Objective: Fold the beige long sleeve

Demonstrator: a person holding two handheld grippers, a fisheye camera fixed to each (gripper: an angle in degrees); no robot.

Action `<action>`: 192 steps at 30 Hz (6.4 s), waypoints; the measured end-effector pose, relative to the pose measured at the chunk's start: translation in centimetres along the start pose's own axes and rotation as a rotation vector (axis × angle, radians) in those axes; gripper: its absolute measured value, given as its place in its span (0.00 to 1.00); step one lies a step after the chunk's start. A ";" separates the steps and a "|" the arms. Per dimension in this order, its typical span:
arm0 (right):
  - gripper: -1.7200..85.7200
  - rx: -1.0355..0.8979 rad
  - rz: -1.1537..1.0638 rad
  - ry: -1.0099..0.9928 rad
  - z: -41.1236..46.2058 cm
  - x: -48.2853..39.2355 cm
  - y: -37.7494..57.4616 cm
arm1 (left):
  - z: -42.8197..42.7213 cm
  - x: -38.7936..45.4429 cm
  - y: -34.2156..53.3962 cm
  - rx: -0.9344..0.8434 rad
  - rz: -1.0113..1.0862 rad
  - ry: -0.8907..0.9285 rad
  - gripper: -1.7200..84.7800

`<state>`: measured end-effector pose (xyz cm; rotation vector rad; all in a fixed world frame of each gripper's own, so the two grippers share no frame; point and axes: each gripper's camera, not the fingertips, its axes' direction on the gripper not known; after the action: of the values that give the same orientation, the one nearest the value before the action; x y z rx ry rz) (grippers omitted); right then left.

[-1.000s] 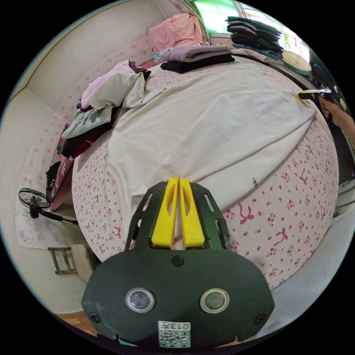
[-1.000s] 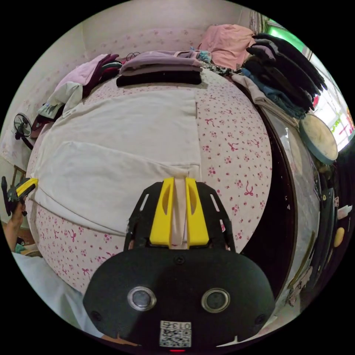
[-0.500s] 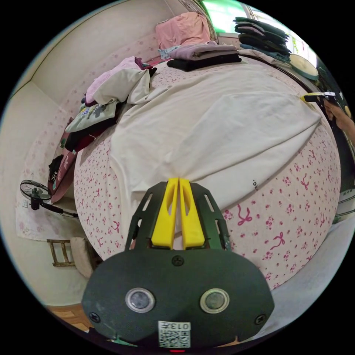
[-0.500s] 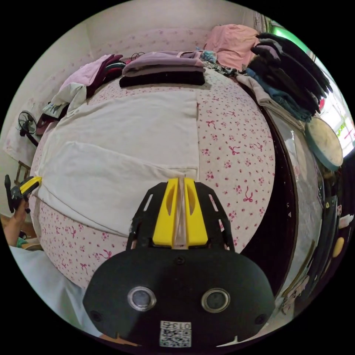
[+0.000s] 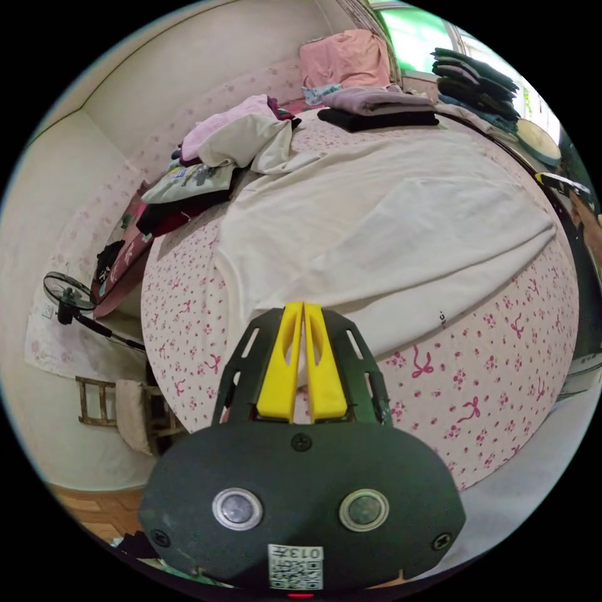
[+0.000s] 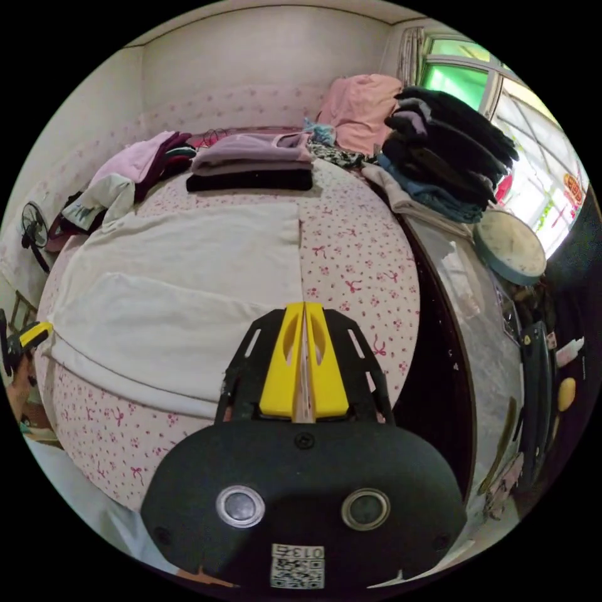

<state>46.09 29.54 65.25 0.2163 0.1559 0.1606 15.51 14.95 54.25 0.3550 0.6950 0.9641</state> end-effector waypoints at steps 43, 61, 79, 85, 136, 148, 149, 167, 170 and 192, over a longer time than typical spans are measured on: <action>0.04 -0.087 -0.319 -0.147 8.1 -4.5 -19.0 | 11.0 -20.8 -19.8 -0.004 -0.052 0.128 0.08; 0.07 -0.430 -0.707 -0.184 18.5 -8.6 -36.2 | 17.7 -24.2 -29.9 -0.111 0.243 0.312 0.04; 0.03 -0.018 -0.684 0.103 5.0 -13.0 -21.5 | 2.9 -22.1 -13.0 0.207 0.191 0.196 0.02; 0.04 -0.099 -0.623 0.154 6.9 -14.5 -15.1 | 3.9 -18.0 -8.5 0.099 0.244 0.157 0.02; 0.05 -0.210 -0.563 -0.527 15.3 -34.0 -33.8 | 9.7 -21.1 -7.3 0.005 0.008 0.213 0.02; 0.06 0.212 -0.772 -1.387 -6.0 -25.6 -18.4 | 9.8 -21.5 -7.6 0.035 0.038 0.205 0.02; 0.06 0.203 -0.795 -1.360 -7.1 -26.2 -15.9 | 9.8 -21.5 -7.8 0.026 0.050 0.202 0.02; 0.06 -0.214 -0.730 -1.027 -4.0 -27.0 -2.7 | 9.6 -29.8 -8.6 -0.008 -0.300 0.376 0.08; 0.07 -0.120 -0.519 -0.953 -3.0 -22.2 -5.6 | 10.4 -29.5 -10.4 -0.046 -0.264 0.457 0.10; 0.12 -0.090 -0.323 -0.185 4.0 -11.9 -9.6 | 6.7 -30.5 -15.3 0.046 -0.069 0.434 0.10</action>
<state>36.52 17.34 68.60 0.1133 -0.0014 -0.1730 18.04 -18.77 62.08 0.1589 1.1179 0.9692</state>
